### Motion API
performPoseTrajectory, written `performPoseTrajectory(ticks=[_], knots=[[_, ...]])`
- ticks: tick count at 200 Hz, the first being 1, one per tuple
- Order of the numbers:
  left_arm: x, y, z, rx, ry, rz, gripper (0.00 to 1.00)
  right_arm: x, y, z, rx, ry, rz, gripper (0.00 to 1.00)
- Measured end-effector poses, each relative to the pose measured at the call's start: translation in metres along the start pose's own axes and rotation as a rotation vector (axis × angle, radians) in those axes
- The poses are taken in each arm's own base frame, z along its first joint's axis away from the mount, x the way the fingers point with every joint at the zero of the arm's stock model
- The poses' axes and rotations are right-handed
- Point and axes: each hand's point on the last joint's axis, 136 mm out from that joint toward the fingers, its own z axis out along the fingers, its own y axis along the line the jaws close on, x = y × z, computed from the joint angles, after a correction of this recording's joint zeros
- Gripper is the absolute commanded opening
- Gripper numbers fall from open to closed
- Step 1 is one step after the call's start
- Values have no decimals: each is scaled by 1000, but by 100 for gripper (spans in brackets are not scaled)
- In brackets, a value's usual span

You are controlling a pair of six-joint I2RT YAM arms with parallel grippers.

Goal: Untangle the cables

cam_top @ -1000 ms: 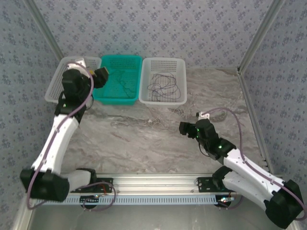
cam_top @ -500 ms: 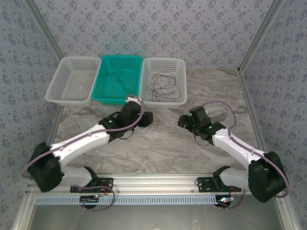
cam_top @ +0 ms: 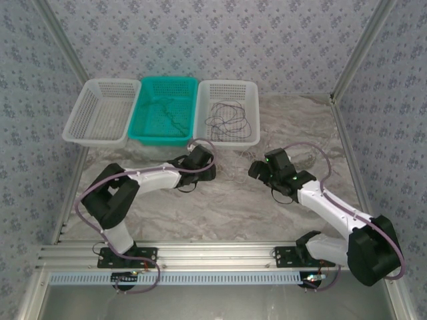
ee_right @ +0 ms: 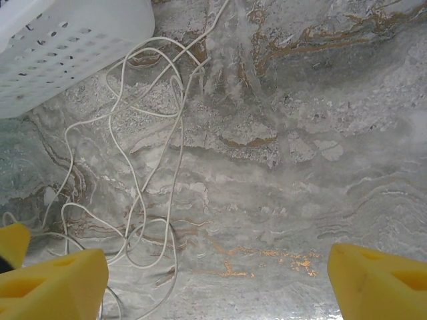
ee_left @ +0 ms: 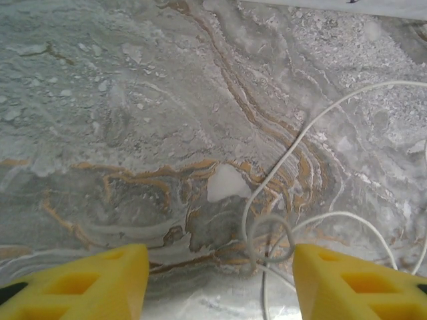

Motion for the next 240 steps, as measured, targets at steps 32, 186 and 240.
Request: performPoseTrajectory(ticks=[32, 186, 240], knots=[[1, -13, 8, 74, 12, -4, 7, 0, 0, -1, 2, 1, 7, 87], [-37, -85, -152, 427, -114, 81, 0, 30, 46, 54, 62, 65, -240, 77], [-68, -71, -222, 424, -271, 91, 0, 30, -8, 70, 227, 82, -157, 72]])
